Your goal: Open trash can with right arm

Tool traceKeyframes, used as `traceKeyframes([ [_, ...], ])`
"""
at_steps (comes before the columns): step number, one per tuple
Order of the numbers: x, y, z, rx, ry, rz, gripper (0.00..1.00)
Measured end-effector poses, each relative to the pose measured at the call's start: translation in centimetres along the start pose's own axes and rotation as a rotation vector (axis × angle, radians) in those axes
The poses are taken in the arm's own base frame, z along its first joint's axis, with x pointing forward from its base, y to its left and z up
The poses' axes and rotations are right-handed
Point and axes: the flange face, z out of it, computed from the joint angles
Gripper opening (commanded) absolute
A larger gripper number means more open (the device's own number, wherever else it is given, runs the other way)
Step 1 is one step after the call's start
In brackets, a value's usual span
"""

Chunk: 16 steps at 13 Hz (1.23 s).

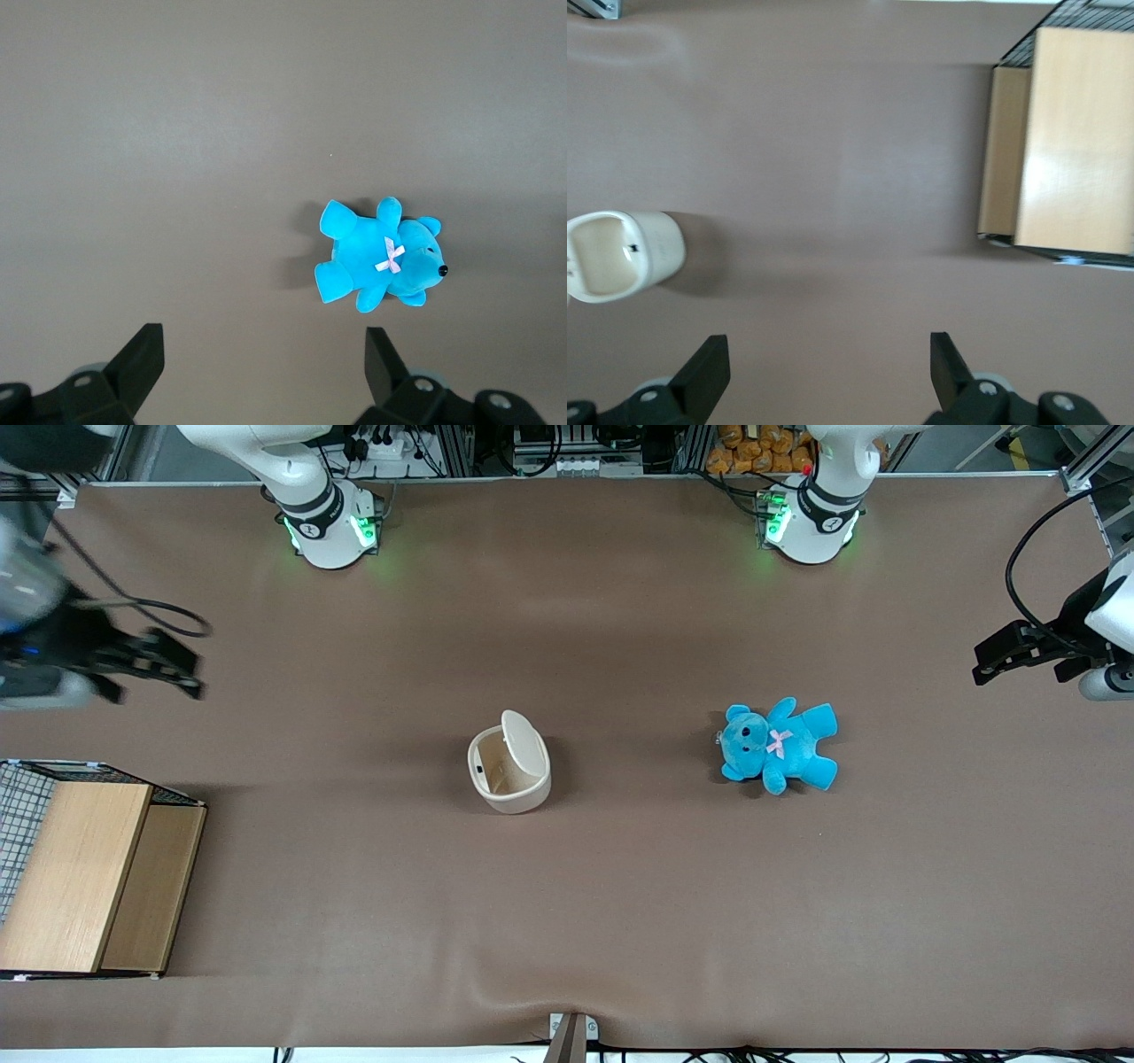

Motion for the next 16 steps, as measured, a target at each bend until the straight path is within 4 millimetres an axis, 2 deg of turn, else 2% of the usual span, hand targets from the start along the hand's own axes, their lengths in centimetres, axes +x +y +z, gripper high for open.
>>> traceKeyframes([
  [2,-1.0,2.2,-1.1,-0.001,-0.011,-0.015,1.0],
  [4,-2.0,3.0,-1.7,0.003,-0.034,-0.024,1.0],
  [8,-2.9,3.4,-2.1,0.009,-0.066,-0.076,1.0],
  [16,-2.9,3.4,-2.1,0.004,-0.067,-0.101,1.0],
])
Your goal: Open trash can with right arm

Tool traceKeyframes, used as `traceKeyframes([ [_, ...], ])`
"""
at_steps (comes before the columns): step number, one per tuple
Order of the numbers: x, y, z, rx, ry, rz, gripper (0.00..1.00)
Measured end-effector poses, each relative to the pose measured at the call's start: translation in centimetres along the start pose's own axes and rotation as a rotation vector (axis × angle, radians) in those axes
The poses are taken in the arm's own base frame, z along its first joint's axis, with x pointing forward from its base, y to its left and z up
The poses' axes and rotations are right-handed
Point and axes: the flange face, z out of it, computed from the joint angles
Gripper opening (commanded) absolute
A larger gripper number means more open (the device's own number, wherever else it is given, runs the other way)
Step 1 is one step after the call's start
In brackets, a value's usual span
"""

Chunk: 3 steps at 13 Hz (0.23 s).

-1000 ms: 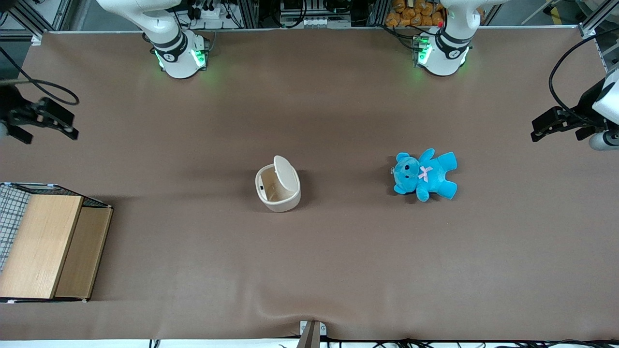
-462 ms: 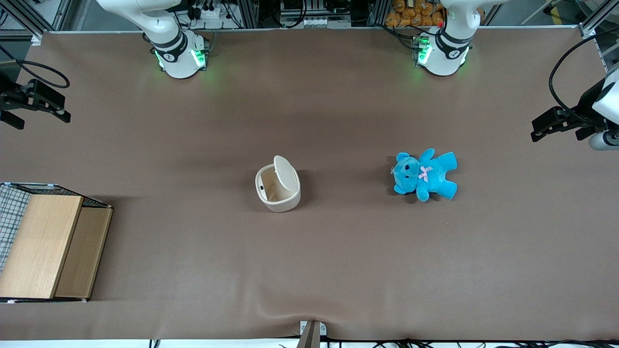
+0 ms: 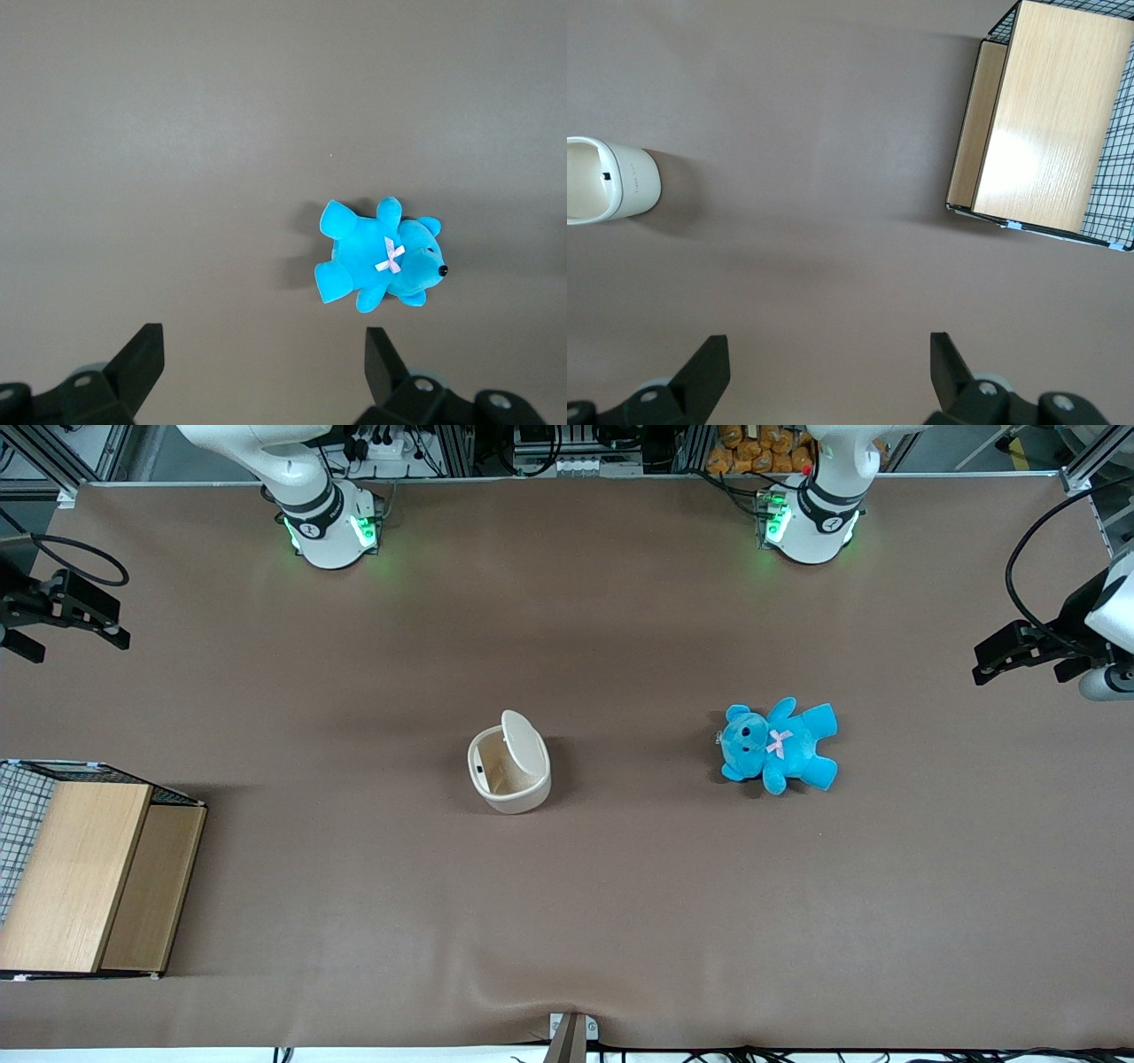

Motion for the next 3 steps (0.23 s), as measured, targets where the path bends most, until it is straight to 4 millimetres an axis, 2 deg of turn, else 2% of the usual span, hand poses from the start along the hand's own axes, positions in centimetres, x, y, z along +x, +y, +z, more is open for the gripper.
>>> traceKeyframes([
  [3,-0.02,0.09,0.0,0.0,0.0,-0.001,1.0],
])
